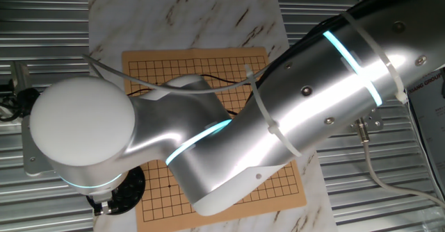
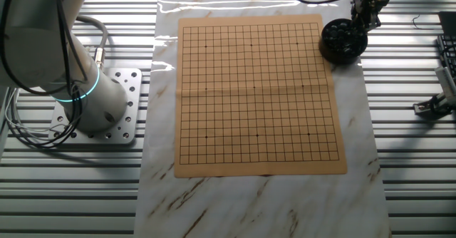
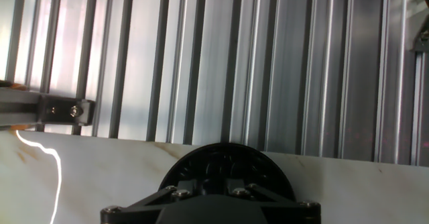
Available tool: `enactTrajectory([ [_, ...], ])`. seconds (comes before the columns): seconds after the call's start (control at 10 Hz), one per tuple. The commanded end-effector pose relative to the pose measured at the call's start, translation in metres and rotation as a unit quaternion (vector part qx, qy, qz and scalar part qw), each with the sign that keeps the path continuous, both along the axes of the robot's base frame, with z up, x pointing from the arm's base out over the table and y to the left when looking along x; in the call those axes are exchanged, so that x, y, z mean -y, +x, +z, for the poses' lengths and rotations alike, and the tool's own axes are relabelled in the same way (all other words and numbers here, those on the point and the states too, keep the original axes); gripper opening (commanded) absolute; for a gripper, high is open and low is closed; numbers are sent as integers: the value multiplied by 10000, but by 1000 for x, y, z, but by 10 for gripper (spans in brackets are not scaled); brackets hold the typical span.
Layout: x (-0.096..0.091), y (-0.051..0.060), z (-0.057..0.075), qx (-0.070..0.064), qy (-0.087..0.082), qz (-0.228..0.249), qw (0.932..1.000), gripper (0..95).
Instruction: Play the first move as black on the 3-4 point in the upper right corner of the Go board
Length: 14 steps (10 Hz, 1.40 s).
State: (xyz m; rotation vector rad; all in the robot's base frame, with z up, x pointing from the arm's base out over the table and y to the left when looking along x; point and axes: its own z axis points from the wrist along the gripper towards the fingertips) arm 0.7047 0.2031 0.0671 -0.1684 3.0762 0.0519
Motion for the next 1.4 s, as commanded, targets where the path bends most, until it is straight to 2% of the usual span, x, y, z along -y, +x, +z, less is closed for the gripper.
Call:
enactTrajectory([
  [0.1, 0, 0, -1, 5, -8, -26, 10000, 190],
  [1.4, -1, -2, -9, 81, -3, -12, 10000, 190],
])
